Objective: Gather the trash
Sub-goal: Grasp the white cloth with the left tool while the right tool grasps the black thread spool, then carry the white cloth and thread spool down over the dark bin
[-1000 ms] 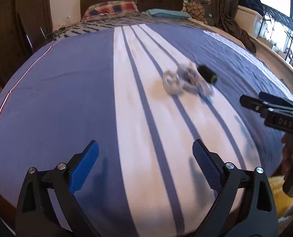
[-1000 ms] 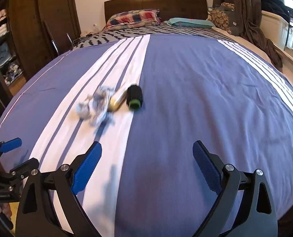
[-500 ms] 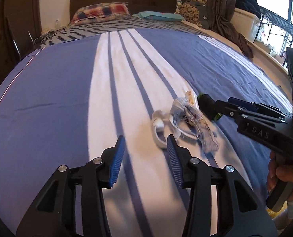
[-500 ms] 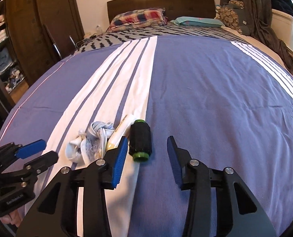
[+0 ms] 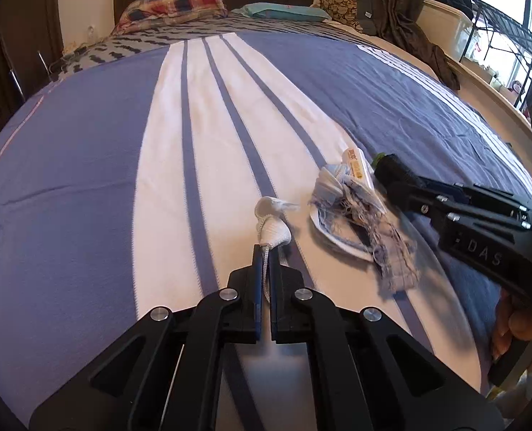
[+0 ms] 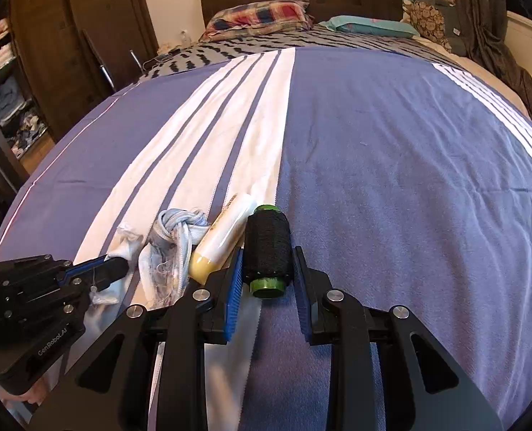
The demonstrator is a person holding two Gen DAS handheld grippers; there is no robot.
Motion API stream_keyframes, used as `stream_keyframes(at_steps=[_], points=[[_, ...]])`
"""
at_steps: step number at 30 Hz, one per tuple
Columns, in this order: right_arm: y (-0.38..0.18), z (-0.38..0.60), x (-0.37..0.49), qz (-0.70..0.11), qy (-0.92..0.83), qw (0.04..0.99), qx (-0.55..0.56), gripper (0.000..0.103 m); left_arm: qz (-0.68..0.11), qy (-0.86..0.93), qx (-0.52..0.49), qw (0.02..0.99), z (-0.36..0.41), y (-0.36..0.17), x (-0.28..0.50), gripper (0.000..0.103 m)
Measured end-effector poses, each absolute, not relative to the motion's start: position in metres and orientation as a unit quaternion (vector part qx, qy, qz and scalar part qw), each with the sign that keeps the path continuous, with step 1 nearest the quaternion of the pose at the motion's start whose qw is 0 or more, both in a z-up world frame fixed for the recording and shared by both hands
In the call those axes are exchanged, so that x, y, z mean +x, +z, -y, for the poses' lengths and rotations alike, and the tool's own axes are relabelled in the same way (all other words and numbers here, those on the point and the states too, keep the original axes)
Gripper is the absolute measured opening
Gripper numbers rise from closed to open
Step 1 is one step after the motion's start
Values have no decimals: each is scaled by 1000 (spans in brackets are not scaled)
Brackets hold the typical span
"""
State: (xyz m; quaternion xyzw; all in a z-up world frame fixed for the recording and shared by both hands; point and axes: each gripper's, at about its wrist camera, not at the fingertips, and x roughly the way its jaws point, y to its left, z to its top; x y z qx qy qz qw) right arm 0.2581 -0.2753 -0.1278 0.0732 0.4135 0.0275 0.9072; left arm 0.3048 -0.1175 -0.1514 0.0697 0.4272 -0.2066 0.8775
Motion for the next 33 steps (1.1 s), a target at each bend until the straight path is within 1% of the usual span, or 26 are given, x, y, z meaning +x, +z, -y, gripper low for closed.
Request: stream_keyframes(at_steps=[8,19,26,33], points=[[-107,275,215,-394,25,916,71,27,-403,-203,76,889,94,-128,256,2],[-71,247,110,-350,51,933,60,27,-355,-220,64,907,73,-92,149,2],[-74,233,48,-339,73,935,76,27,-363,-241,33,899,58,-112,77,2],[-111,220,7,-372,82,920,89,27,-391,-246,36,886,52,-146,35,2]])
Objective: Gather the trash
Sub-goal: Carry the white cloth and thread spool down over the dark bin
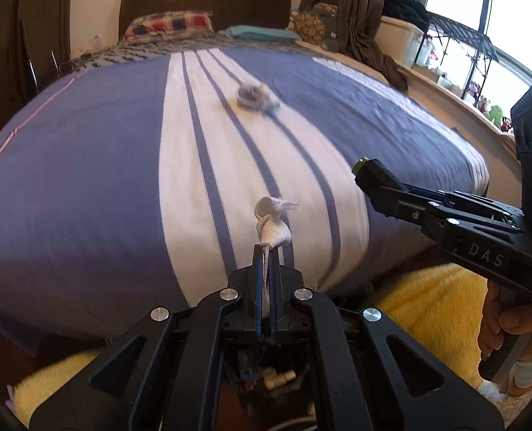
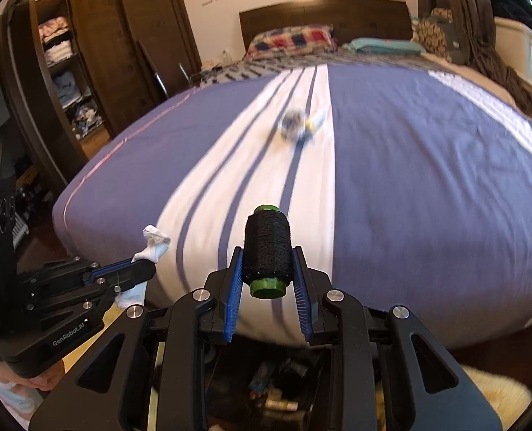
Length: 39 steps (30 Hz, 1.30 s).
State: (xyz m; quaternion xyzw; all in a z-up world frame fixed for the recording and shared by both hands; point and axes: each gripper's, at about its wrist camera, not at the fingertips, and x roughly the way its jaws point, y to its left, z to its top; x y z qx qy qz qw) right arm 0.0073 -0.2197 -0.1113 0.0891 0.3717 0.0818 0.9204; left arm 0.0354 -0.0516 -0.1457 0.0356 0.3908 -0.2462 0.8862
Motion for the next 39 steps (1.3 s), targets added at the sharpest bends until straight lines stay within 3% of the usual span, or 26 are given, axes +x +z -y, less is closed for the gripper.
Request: stream_keyframes(at_steps=[16,36,39], points=[[-218,205,-29,-496,84,857,116,27,-531,-233,50,813,58,-273,12,2],[-277,198,-13,-574,80,806,118,28,-603,-241,46,759,69,-332,22,3],[-279,198,-10,-576,76,805,117,29,-605,-235,43,760,68,-330,23,17]])
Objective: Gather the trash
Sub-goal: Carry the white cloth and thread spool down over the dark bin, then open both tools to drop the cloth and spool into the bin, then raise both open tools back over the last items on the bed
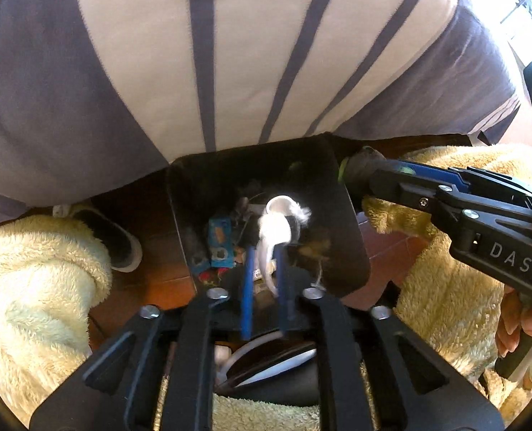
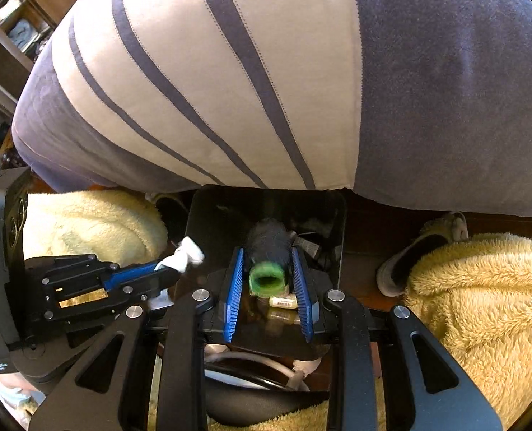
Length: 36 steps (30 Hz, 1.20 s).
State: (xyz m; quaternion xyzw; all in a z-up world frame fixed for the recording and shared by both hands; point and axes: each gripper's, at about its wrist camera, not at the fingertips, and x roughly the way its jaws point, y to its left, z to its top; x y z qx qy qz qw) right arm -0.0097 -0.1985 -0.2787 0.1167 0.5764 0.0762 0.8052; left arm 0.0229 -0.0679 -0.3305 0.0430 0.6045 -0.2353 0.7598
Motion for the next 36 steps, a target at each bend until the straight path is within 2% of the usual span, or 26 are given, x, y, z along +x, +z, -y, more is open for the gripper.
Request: stream_keyframes(at_steps=[1,4,6,8,10,13,16,19,28,36], points=[[-279,199,-10,-577,74,805,117,32,-603,-233,42,762,66,-330,24,23],[-279,203,-10,-574,64,808,118,51,-598,-227,39,768,62,-327,24,26],[-275,205,-12,-569,53,812,117,60,-594,-221,37,773,59,-323,24,29],[-271,209,-13,-562,41,818,114,74,-590,-215,36,778,57,-319,25,35],[-264,213,-15,-551,27,826,111,84,-581,-206,40,786,53,-312,24,51],[-253,220,-18,-536,21,837,111,93,-556,-195,49,806,49,-293,23,69],[-239,226,-19,-520,18,846,115,95,-535,-192,47,821,44,-273,23,77],[-221,234,-18,-501,12,857,118,95,-516,-190,43,834,41,-253,24,81],[-150,252,1,-431,0,897,99,95,-455,-199,50,867,38,-194,50,82],[-112,263,44,-398,-9,914,78,95,-422,-199,55,883,49,-153,93,82]])
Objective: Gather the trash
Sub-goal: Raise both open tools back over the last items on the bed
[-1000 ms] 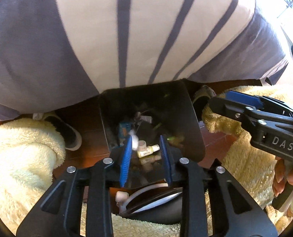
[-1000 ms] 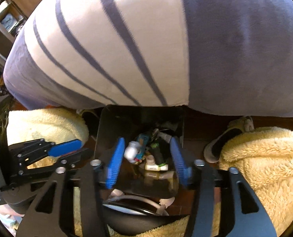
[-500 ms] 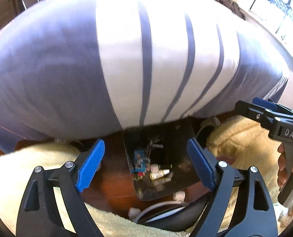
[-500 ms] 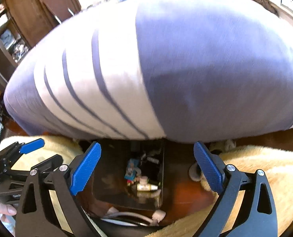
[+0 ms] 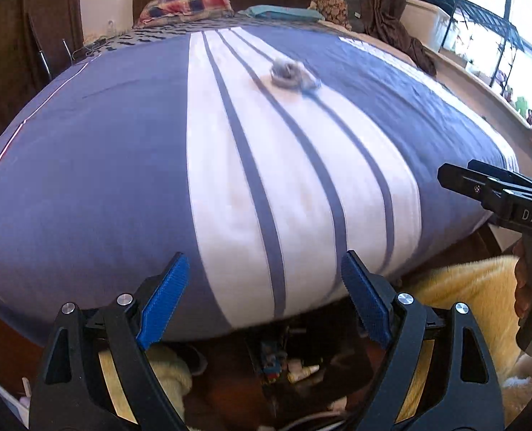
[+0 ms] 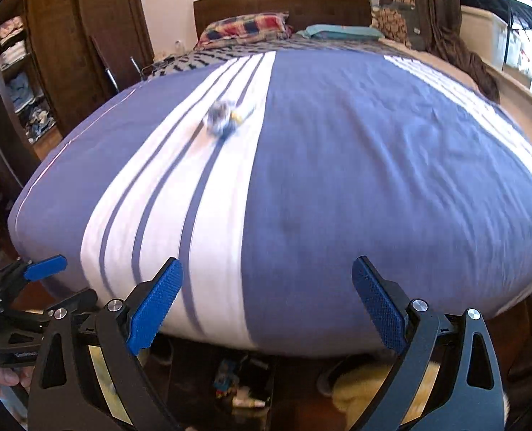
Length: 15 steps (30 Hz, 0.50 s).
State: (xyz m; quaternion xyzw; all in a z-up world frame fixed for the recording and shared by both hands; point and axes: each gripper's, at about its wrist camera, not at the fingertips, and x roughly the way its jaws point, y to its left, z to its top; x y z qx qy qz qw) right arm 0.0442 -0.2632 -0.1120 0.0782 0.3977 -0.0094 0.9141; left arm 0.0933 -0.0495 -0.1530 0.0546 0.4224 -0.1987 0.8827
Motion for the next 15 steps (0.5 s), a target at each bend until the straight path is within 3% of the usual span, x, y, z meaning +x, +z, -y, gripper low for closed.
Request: stream_keyframes(at_steps=[12,15], points=[[-90,283,123,-379,-30,921,85,95,-400,-197,42,894,76,-129,183,81],[-91,290,143,-381,-41,920,88,95,-393,-198,43,897,90,-124,211,73]])
